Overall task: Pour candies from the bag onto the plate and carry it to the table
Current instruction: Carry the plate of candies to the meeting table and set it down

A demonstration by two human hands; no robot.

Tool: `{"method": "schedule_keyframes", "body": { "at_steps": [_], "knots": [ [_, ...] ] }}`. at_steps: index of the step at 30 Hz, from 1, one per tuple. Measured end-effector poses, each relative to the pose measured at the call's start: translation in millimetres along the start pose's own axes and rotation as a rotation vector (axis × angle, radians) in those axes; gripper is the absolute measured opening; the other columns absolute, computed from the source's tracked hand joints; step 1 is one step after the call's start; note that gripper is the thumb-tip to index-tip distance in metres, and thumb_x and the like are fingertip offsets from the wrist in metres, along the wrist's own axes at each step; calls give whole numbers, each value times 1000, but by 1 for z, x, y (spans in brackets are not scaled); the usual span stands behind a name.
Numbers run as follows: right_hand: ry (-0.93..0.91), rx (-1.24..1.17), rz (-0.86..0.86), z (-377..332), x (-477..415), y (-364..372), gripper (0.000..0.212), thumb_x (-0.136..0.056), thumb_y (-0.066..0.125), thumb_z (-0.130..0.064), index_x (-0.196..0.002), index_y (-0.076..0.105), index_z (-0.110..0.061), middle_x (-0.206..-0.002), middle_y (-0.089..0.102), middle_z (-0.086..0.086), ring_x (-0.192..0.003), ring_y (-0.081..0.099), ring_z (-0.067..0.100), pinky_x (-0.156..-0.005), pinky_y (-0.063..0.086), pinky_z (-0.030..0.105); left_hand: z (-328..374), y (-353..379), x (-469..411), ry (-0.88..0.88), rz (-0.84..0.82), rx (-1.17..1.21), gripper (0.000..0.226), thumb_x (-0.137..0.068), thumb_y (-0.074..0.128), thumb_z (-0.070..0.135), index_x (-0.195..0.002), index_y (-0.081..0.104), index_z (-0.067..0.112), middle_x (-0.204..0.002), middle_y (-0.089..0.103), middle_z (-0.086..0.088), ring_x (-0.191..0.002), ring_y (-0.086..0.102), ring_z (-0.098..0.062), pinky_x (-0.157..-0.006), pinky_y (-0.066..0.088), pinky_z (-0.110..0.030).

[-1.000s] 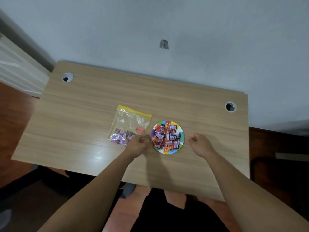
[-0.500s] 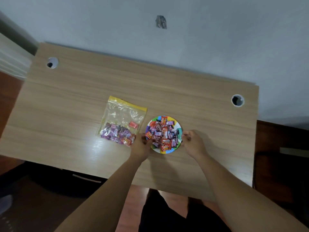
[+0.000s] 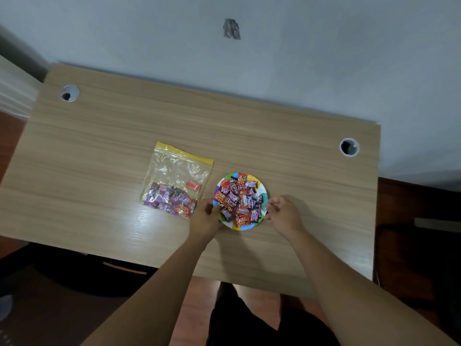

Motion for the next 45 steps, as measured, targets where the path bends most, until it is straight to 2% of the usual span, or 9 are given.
{"method": "schedule_keyframes", "body": {
  "at_steps": [7,10,12,15,18,25,36,41,45],
  "knots": [
    [22,-32,12,13,28,-3,4,-105,62,-12,-106,63,-16,-99,77,6,-77,81,28,-85,66,54,24,-4,27,46,-56,2,13,-106,59,18,-111,68,9,-109,76,-7,-99,76,-20,-80,69,-37],
    [10,-43,52,15,46,-11,7,-105,63,-13,-102,62,-19,-101,79,7,-75,80,28,-84,66,53,11,-3,25,45,-106,-11,11,-99,62,31,-104,70,25,-108,80,-5,-104,79,-28,-92,65,-57],
    [7,-58,86,17,62,-20,3,-104,63,-13,-105,64,-16,-105,80,10,-74,79,26,-84,66,52,11,2,28,40,-145,12,8,-97,64,31,-99,71,28,-106,82,-6,-104,80,-32,-91,65,-59],
    [27,-122,151,24,90,-40,11,-102,65,-16,-112,68,-12,-105,79,6,-77,80,24,-84,67,51,44,10,58,45,-187,53,13,-106,63,12,-112,66,2,-104,80,-17,-99,80,-38,-72,70,-41],
    [14,-170,220,29,116,-62,9,-102,66,-17,-109,69,-13,-99,78,2,-74,77,20,-84,66,50,59,27,75,56,-256,55,16,-107,59,6,-117,61,-6,-106,77,-19,-87,78,-29,-58,66,-27],
    [3,-268,346,67,170,-115,5,-98,66,-23,-97,65,-29,-103,79,2,-84,80,26,-86,66,55,86,79,114,101,-419,24,10,-102,70,13,-105,64,6,-116,77,-27,-100,79,-38,-89,67,-55],
    [78,-291,587,182,292,-217,6,-95,69,-23,-97,67,-28,-85,76,-12,-69,78,8,-83,66,40,90,201,246,176,-647,-159,13,-101,68,14,-110,65,6,-103,82,-21,-82,78,-27,-76,66,-39],
    [122,-301,671,259,363,-257,8,-93,69,-33,-99,72,-28,-97,79,-9,-91,77,16,-89,64,43,61,262,325,195,-730,-233,16,-104,64,13,-117,64,4,-112,82,-24,-90,81,-32,-76,68,-38],
    [159,-340,734,321,424,-284,8,-97,67,-33,-102,71,-27,-97,78,-9,-77,78,8,-77,68,38,30,309,389,189,-769,-267,13,-106,61,9,-117,62,3,-110,83,-22,-104,82,-39,-86,69,-45]
  ]
}}
Point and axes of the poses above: each hand's wrist, its own x-axis away from the middle knuckle, its own y-axis out of the palm, z = x × y, the point moved 9 cm from there along -x, towards the middle knuckle
